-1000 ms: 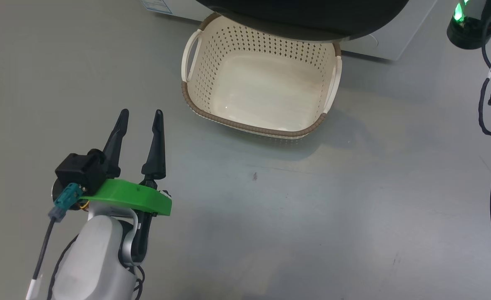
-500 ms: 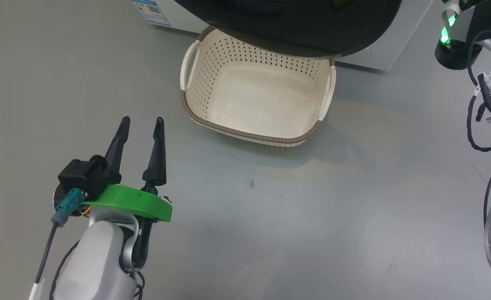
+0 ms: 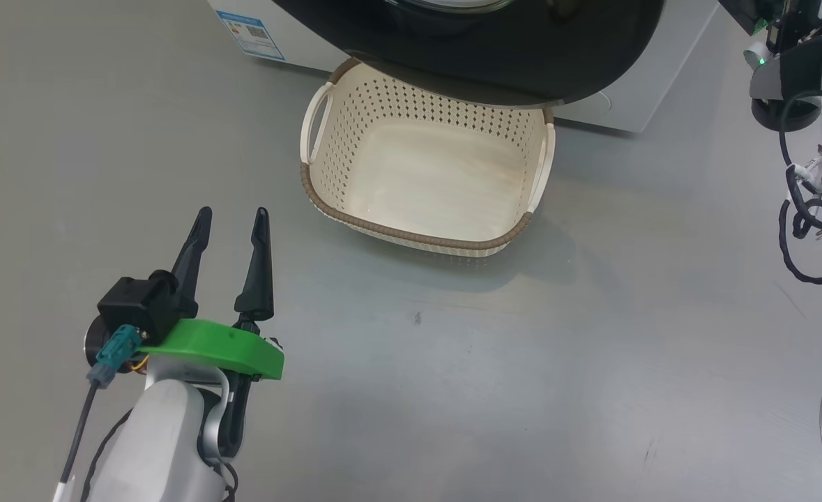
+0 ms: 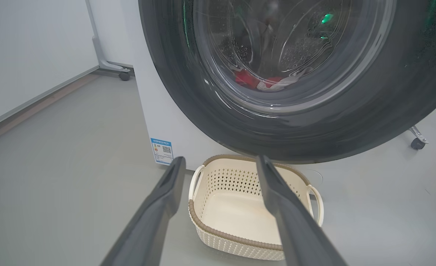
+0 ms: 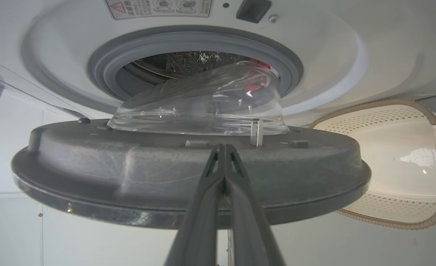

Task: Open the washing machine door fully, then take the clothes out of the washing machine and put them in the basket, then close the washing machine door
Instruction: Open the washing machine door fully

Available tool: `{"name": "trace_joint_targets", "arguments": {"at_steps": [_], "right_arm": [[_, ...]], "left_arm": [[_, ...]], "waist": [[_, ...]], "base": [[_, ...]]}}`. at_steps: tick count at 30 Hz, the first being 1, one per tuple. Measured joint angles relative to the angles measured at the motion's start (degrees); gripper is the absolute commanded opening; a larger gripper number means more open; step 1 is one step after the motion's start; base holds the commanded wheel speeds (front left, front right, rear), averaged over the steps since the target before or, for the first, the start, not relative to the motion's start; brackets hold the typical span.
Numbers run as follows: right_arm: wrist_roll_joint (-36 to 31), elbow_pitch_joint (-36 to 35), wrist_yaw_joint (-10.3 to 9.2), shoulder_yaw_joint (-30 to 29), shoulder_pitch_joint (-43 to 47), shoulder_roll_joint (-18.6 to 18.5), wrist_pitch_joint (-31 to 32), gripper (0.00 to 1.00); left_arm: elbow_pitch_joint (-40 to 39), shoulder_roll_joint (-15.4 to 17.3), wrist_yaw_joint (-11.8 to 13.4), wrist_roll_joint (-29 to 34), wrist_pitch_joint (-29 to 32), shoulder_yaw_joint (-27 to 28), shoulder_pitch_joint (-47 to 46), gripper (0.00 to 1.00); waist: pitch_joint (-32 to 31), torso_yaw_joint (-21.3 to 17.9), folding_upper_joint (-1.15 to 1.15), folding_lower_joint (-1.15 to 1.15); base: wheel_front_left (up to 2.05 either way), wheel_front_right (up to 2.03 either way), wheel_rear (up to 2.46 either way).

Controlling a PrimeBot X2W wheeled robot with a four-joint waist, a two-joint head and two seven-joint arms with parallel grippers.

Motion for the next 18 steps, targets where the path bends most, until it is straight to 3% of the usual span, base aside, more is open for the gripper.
{"name": "trace_joint_targets", "arguments": {"at_steps": [6,11,18], "right_arm": [[-2.49,-2.46,3.23,1.38,1.55,-0.90,-1.55,0.00],[-8.18,-5.92,7.13,3.56,3.85,-4.30,-4.71,0.00],[-17.80,-14.16,8.55,8.00,8.51,-8.81,-10.62,0.00]], "left_arm": [[-0.01,0.01,0.15,0.13,0.00,0.82,0.43,1.00],[-0.09,0.01,0.16,0.38,0.00,1.12,0.78,1.00],[-0.30,0.02,0.19,0.78,0.00,2.13,0.90,1.00]], "waist": [[-0.71,-0.86,0.00,0.00],[-1.18,-1.82,0.00,0.00],[-1.34,-2.71,0.00,0.00]], "base": [[0.00,0.00,0.00],[0.00,0.00,0.00],[0.00,0.00,0.00]]}}
